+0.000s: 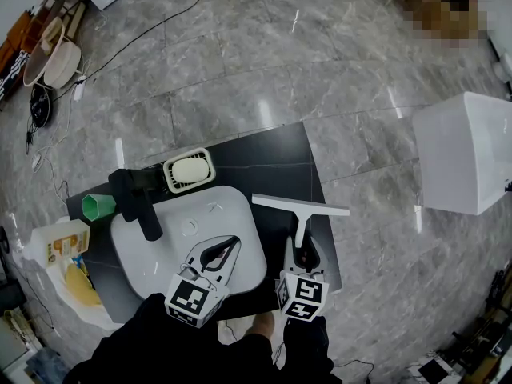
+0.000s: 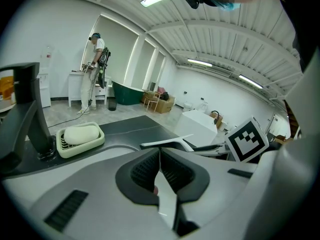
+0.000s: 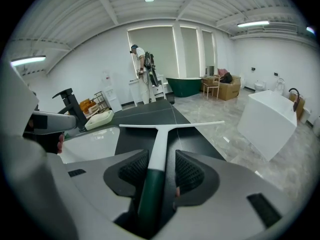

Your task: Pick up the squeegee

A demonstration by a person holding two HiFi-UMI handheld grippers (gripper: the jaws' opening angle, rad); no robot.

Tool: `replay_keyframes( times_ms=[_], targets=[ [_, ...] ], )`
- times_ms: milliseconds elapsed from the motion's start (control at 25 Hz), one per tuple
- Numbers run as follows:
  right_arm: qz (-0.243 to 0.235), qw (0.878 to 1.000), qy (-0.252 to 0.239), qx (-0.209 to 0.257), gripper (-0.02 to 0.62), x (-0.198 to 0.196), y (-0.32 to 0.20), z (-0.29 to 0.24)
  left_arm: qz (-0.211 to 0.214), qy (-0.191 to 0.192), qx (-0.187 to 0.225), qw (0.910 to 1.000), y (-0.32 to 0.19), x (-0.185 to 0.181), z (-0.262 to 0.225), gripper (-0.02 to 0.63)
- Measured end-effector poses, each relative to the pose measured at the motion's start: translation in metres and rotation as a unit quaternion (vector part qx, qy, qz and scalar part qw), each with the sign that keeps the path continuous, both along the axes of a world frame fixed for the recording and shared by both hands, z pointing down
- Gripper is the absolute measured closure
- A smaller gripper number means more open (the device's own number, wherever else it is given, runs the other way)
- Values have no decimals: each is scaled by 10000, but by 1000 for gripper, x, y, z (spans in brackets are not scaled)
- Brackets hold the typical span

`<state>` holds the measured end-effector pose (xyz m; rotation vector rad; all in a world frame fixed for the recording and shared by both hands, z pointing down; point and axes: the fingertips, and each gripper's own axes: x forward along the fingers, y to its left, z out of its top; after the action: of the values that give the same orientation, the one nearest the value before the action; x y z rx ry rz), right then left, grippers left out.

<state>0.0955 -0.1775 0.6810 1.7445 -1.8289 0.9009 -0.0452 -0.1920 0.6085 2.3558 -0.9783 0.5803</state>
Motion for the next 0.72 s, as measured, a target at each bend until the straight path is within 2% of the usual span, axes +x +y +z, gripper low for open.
replay_keyframes(
  times_ms=[240,440,720],
  targets=[
    [15,10000,7,-36,433,-2,1,1,-22,14,-15,10000,0,-3,1,577],
    [63,9999,156,-38,481,-4,1,1,-55,22,1,10000,0,-8,-1,578],
    [130,9998,149,-47,488,-3,0,2,-101,28,-1,9999,1,-13,0,578]
  ],
)
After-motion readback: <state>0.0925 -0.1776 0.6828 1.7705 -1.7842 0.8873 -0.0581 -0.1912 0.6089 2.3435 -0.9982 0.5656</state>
